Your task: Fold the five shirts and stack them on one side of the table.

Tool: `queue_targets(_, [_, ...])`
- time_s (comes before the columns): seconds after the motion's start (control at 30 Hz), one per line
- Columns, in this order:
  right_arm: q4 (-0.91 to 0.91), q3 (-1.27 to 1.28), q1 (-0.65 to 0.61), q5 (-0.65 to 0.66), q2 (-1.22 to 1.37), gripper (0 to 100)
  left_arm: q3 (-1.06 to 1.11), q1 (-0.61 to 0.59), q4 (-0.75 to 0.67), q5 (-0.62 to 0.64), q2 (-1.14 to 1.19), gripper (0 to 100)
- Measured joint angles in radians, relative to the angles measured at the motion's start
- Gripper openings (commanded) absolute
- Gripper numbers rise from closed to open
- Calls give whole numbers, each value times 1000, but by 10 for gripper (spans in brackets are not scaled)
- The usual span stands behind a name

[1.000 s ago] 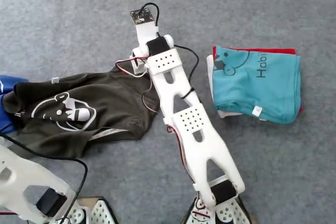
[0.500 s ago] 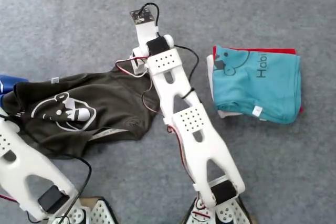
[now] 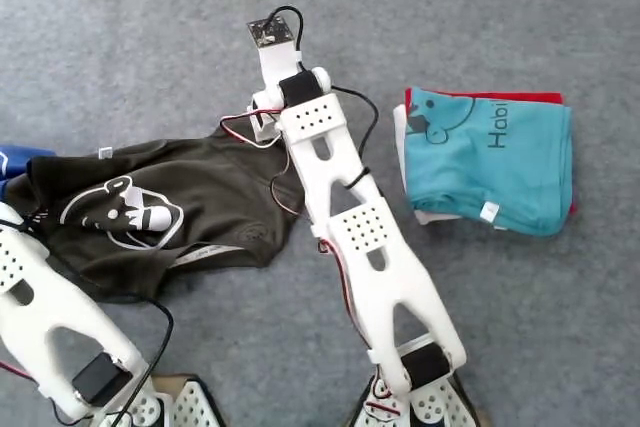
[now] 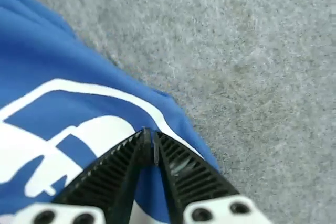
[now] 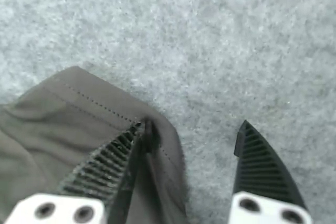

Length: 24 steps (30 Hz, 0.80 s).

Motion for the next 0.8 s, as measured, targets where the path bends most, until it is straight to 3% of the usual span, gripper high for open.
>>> queue_targets(0.3, [0,0,0,0,0,262,0,2,106,-8,-92,35])
queue_targets(0.5, [0,0,0,0,0,262,0,69,242,-8,-178,219])
queue_targets(0.7, [0,0,0,0,0,262,8,91,341,2,-282,210])
queue_targets(0.8, [0,0,0,0,0,262,132,71,325,-2,-270,206])
